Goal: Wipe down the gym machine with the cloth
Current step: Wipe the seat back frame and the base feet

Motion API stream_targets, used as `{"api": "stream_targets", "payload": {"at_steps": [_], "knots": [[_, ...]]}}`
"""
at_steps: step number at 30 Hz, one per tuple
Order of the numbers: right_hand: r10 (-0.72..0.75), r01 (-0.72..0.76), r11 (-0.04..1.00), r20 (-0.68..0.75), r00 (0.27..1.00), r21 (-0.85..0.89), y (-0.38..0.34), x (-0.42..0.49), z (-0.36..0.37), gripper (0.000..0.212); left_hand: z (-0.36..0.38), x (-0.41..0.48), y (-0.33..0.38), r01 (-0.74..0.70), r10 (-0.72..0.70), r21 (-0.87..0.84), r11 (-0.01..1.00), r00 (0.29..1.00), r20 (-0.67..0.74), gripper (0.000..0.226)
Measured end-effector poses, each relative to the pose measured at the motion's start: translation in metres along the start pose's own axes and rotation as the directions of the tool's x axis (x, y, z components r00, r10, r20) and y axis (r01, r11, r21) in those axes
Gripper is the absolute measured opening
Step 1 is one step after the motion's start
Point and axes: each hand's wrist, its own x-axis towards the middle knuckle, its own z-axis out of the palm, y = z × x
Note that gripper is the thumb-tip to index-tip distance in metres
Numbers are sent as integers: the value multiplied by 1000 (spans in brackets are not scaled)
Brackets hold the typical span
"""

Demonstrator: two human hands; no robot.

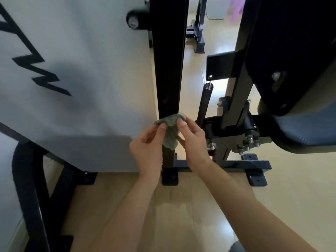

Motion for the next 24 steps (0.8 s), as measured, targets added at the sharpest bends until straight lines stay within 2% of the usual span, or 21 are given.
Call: {"api": "stream_targets", "payload": {"at_steps": [5, 9, 11, 15, 21, 24], "knots": [[-33, 33, 999, -18, 999, -4, 73, 9, -11, 36, -14, 9, -72, -13, 13, 21, 1000, 1000, 15, 16], [21, -21, 999, -11, 1000, -24, 126, 14, -31, 29, -22, 15, -132, 24, -26, 85, 996, 999, 23, 12], [65, -66, 994, -10, 998, -82, 149, 20, -39, 27, -25, 16, -162, 83, -83, 113, 990, 997, 1, 9], [111, -121, 980, -69, 991, -157, 176, 34, -46, 37, -27, 19, -205, 280, -276, 80, 957, 959, -61, 10], [179, -200, 963, -128, 976, -182, 219, 43, -59, 38, -32, 26, -251, 337, -319, 198, 920, 940, -118, 9], [235, -263, 933, -139, 962, -246, 245, 49, -69, 36, -38, 25, -279, 407, -394, 164, 899, 913, -105, 10]]}}
